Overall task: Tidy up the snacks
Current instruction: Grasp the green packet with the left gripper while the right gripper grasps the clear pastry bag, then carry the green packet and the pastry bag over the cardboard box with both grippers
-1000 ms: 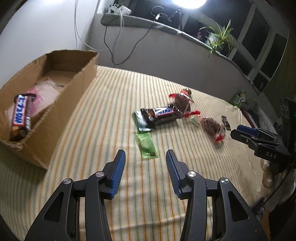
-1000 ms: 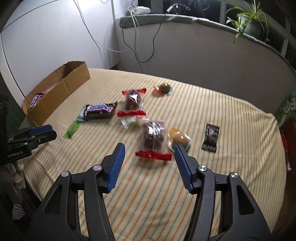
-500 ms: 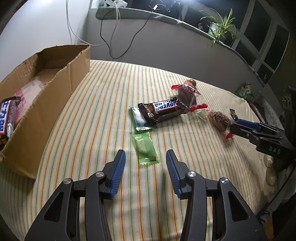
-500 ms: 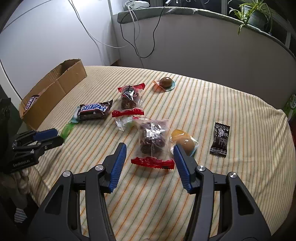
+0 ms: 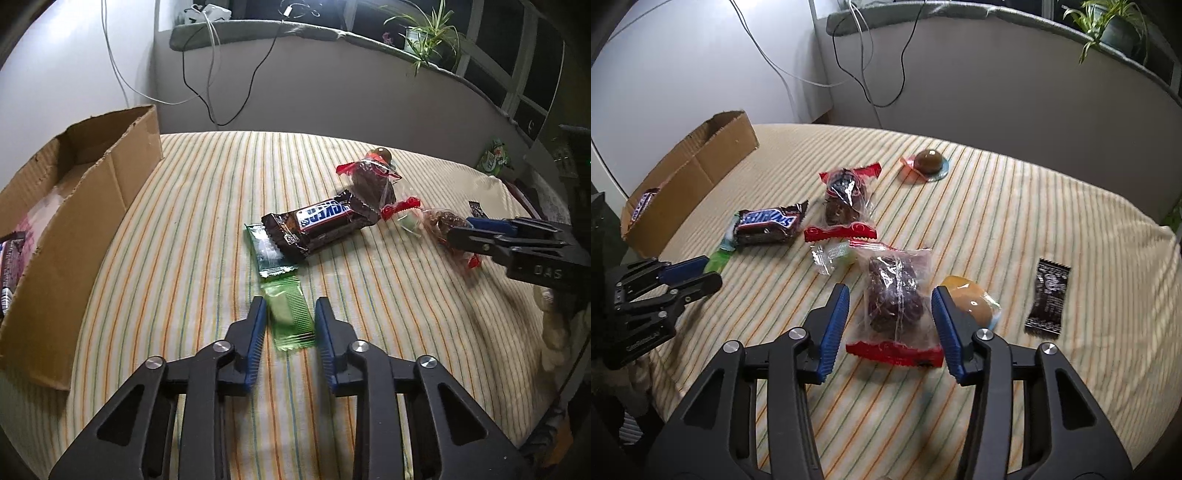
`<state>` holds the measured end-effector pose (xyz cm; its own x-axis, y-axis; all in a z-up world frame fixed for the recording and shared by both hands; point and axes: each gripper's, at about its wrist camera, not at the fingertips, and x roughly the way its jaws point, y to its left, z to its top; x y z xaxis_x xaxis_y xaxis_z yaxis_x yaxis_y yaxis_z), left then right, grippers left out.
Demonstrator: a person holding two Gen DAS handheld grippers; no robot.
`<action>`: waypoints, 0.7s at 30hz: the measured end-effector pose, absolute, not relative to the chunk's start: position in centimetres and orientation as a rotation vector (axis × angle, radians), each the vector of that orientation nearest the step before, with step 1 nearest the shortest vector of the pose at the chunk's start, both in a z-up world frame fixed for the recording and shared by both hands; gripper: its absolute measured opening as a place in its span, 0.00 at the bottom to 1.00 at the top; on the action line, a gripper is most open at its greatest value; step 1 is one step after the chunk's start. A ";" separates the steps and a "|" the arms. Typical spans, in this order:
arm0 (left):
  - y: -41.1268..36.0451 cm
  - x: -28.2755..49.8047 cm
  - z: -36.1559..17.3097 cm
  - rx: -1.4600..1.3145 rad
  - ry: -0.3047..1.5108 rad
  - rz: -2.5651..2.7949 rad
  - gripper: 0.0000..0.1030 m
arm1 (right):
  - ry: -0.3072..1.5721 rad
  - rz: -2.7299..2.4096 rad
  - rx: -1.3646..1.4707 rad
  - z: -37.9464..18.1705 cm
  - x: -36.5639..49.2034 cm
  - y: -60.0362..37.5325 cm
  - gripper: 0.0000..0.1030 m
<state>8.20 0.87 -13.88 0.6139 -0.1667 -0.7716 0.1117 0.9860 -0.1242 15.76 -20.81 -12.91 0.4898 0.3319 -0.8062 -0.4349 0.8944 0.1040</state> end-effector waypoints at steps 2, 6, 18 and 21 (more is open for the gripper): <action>1.0 8.3 -13.9 -0.071 0.895 -0.165 0.20 | 0.968 0.470 -0.103 -13.3 16.1 -20.9 0.41; 0.9 8.3 -13.9 -0.075 0.894 -0.169 0.20 | 0.968 0.470 -0.090 -13.2 16.1 -21.1 0.39; 1.1 7.8 -13.4 -0.108 0.881 -0.188 0.19 | 0.934 0.460 -0.088 -12.0 14.9 -21.1 0.37; 1.4 7.5 -12.9 -0.121 0.866 -0.190 0.19 | 0.919 0.466 -0.088 -11.2 14.5 -20.9 0.37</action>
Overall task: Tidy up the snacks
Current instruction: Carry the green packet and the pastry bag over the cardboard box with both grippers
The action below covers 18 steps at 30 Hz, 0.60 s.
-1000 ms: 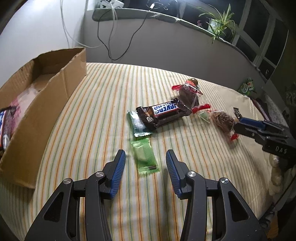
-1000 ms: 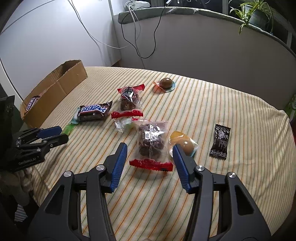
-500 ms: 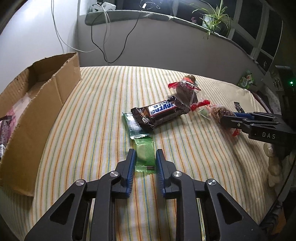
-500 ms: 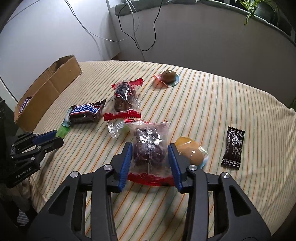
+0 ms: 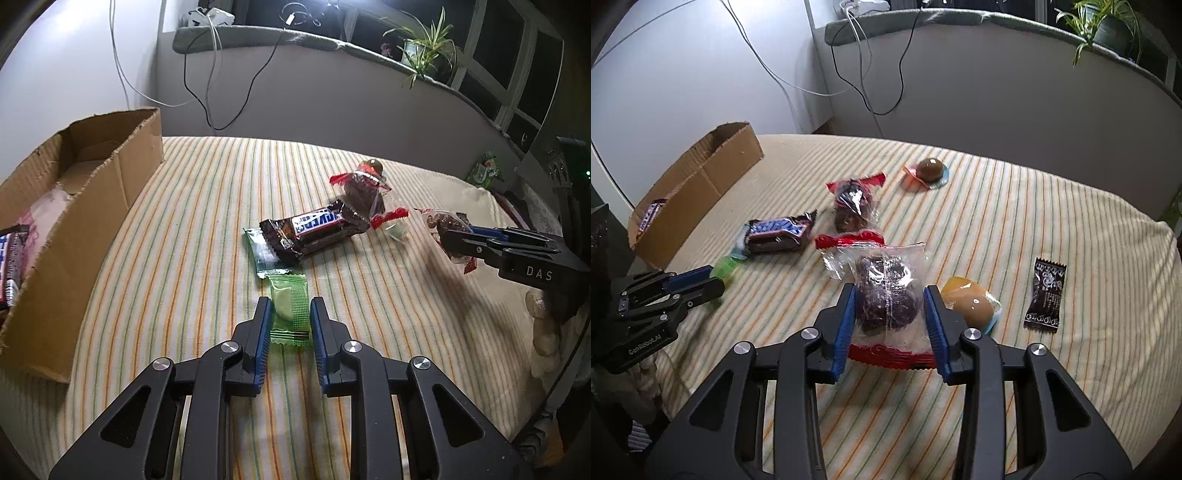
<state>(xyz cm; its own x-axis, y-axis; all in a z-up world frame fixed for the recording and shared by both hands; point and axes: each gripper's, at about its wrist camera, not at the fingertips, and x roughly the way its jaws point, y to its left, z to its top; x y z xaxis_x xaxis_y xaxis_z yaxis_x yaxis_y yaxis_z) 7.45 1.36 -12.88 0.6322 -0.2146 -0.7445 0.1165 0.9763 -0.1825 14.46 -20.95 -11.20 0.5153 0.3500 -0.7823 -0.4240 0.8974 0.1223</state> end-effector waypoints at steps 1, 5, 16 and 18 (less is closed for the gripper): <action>1.5 7.3 -12.7 -0.125 0.862 -0.191 0.19 | 0.915 0.467 -0.090 -11.0 14.4 -20.8 0.37; 2.1 6.8 -11.7 -0.137 0.838 -0.190 0.19 | 0.893 0.478 -0.098 -9.9 14.0 -20.1 0.37; 4.9 4.9 -8.6 -0.185 0.749 -0.168 0.19 | 0.842 0.550 -0.133 -7.0 13.1 -15.8 0.37; 5.6 4.7 -8.2 -0.192 0.735 -0.159 0.19 | 0.832 0.566 -0.145 -6.5 12.9 -14.6 0.37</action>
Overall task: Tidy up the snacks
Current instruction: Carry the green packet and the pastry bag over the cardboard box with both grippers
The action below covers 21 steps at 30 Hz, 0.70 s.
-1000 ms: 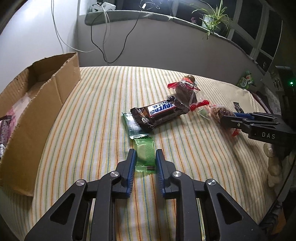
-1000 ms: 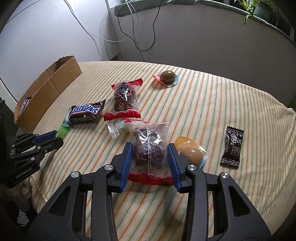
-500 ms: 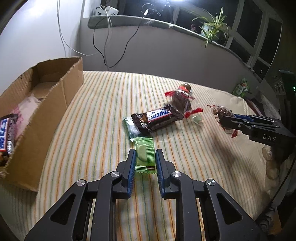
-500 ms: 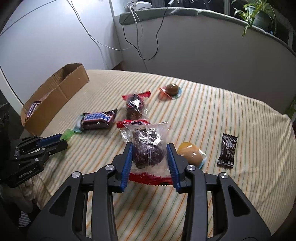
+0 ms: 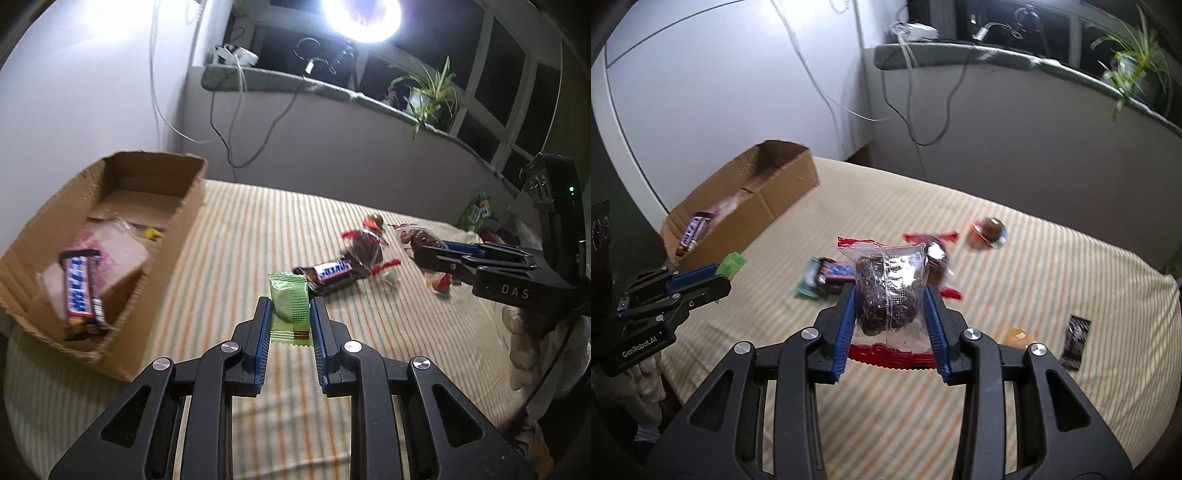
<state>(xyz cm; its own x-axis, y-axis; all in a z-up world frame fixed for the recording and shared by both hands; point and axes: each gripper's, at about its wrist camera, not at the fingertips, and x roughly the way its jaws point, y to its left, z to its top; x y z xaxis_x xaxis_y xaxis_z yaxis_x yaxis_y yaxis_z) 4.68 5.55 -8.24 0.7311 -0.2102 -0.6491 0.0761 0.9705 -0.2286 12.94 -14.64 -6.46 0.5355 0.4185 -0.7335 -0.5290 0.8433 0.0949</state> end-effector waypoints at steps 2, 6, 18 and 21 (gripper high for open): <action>6.5 4.4 -7.7 -0.197 0.718 -0.143 0.19 | 0.823 0.582 -0.154 -6.0 12.9 -13.6 0.37; 8.2 4.1 -7.0 -0.198 0.696 -0.111 0.19 | 0.803 0.620 -0.169 -5.3 13.2 -11.2 0.37; 13.5 3.4 -6.2 -0.217 0.659 -0.004 0.19 | 0.761 0.726 -0.228 -3.7 15.0 -2.9 0.37; 14.8 3.5 -6.4 -0.228 0.656 0.017 0.19 | 0.758 0.752 -0.236 -3.6 15.7 -0.8 0.37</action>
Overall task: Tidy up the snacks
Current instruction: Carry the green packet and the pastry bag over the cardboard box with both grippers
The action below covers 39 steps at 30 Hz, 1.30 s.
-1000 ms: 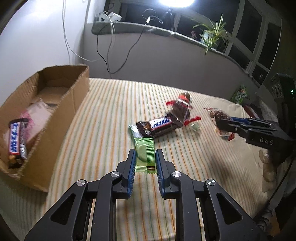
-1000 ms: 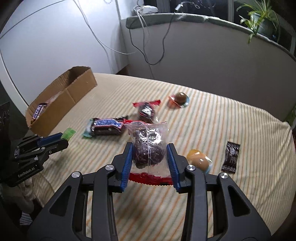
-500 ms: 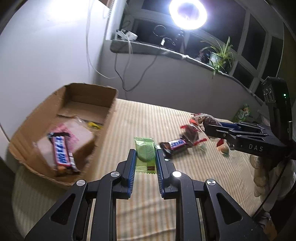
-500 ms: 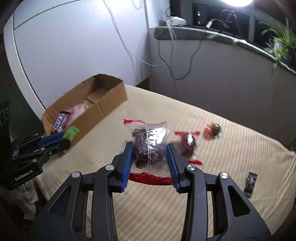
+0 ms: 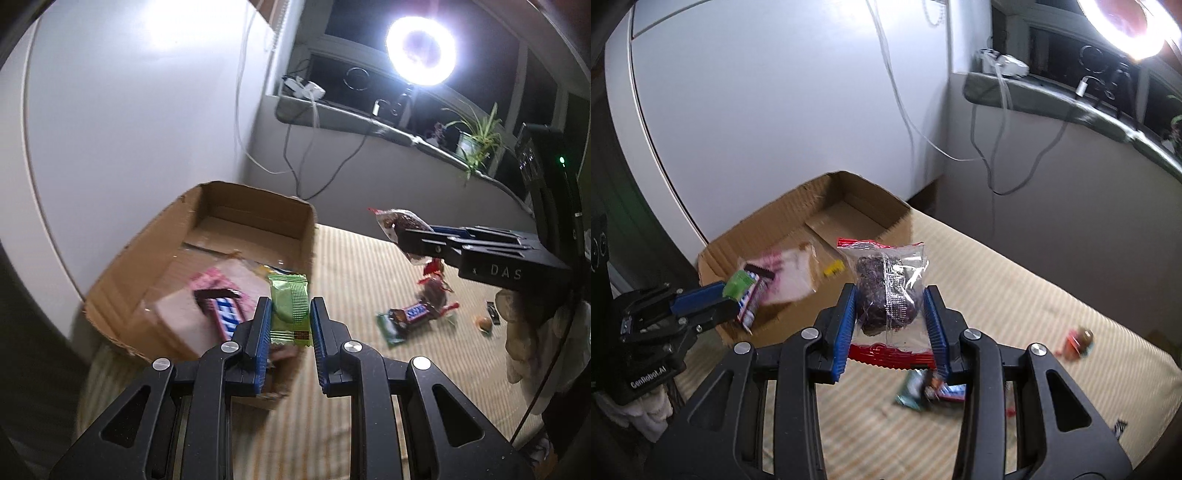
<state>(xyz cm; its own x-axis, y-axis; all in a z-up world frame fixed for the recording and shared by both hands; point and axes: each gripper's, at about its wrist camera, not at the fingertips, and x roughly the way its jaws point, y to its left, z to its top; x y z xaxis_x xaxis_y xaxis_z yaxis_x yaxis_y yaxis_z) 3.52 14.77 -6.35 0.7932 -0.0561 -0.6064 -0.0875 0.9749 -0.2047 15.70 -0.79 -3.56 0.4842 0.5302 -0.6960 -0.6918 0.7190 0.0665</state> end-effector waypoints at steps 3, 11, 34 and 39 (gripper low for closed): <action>15.7 3.6 -6.6 -0.235 0.657 0.030 0.19 | 0.767 0.772 -0.242 -3.8 16.5 1.2 0.37; 17.4 4.3 -6.8 -0.246 0.658 0.048 0.19 | 0.788 0.810 -0.254 -4.7 18.6 5.7 0.37; 19.2 5.8 -7.5 -0.242 0.663 0.105 0.19 | 0.827 0.835 -0.291 -7.3 21.0 10.4 0.37; 19.1 5.7 -7.4 -0.238 0.661 0.111 0.19 | 0.825 0.843 -0.299 -7.3 21.0 10.7 0.37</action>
